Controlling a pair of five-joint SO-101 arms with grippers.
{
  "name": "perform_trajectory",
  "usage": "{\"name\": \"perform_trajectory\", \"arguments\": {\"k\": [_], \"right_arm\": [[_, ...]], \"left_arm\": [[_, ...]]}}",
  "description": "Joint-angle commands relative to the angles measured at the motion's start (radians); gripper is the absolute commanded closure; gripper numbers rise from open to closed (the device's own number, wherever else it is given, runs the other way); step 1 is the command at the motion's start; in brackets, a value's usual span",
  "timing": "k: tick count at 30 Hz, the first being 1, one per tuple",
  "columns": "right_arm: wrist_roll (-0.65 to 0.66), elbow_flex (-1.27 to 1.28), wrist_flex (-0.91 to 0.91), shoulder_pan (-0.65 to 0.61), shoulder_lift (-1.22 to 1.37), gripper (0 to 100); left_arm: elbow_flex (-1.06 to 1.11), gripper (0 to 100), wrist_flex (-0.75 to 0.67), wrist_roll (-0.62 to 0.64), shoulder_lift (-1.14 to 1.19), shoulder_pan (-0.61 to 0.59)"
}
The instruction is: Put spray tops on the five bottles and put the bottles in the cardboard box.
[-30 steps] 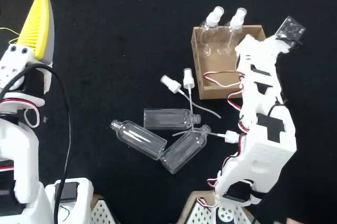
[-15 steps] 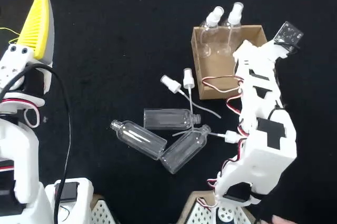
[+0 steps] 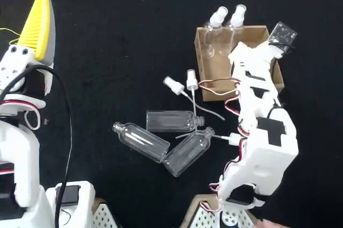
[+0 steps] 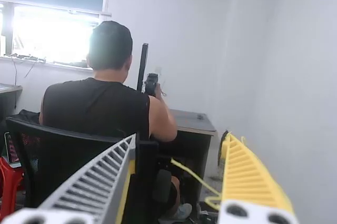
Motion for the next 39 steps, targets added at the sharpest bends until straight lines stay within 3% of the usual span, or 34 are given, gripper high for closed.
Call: {"name": "perform_trajectory", "arguments": {"k": [1,17,24,29,39], "right_arm": [[0.048,-0.067,-0.029,-0.021,-0.005,97.6],[0.06,-0.065,-0.023,0.034,-0.028,97.6],[0.066,0.122,-0.023,0.044,-0.225,97.4],[0.08,0.251,-0.026,-0.008,-0.366,97.3],[0.287,0.305,-0.029,-0.158,-0.374,97.3]], "left_arm": [[-0.007,75,-0.02,0.003,0.006,-0.004],[-0.007,75,-0.018,0.003,0.006,-0.004],[-0.007,75,-0.02,0.003,0.008,-0.004],[-0.007,75,-0.021,0.003,0.011,-0.004],[-0.007,75,-0.021,0.0,0.011,-0.005]]}}
